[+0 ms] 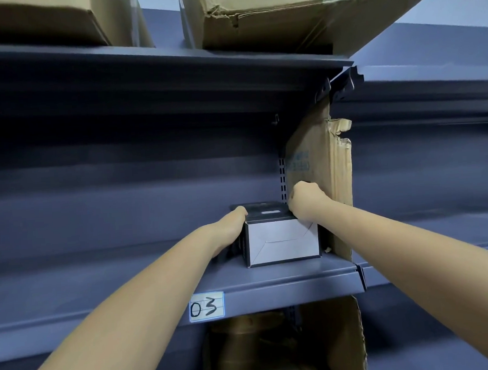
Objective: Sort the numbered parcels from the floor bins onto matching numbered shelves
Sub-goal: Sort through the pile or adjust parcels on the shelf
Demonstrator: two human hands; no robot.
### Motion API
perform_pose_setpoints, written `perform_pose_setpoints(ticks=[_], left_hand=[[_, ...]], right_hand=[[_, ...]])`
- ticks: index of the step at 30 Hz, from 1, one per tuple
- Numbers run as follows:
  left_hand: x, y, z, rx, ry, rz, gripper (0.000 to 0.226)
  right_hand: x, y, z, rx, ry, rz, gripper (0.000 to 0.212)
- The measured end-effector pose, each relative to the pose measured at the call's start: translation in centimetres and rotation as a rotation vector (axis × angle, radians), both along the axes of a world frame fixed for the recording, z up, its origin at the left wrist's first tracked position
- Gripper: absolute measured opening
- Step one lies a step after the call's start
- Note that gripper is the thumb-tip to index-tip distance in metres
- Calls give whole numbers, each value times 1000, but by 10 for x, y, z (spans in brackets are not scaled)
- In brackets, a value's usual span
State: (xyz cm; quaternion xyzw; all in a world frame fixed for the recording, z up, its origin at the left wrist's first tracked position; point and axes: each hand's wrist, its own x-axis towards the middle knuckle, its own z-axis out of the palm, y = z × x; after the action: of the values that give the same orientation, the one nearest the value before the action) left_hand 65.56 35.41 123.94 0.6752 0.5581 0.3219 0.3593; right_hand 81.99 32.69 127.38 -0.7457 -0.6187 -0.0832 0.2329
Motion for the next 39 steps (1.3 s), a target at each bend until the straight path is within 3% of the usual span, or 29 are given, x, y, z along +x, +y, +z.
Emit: perform_pose_setpoints(ticks=[2,5,8,11,15,21,39], left_hand=[[-1,-5,3,2,39,-1,33],[-2,-19,12,50,120,-20,41],[-5,-33,27,147,201,0,50],[-7,-45,40,239,266,24,55],[0,-67,48,407,290,5,30],[30,-110,35,639,263,-109,28],[240,-228,11,717,223,-443,24]], right_hand=[[-1,-5,1,-65,-123,-4,35],[-1,-8,9,-16,2,25,17],[0,-18,14,60,-26,22,26],[1,-35,24,127,-9,116,15],[6,-68,29,150,-74,198,23],[28,-121,15,208,-108,210,25],[227,-299,-30,41,-66,-94,45]])
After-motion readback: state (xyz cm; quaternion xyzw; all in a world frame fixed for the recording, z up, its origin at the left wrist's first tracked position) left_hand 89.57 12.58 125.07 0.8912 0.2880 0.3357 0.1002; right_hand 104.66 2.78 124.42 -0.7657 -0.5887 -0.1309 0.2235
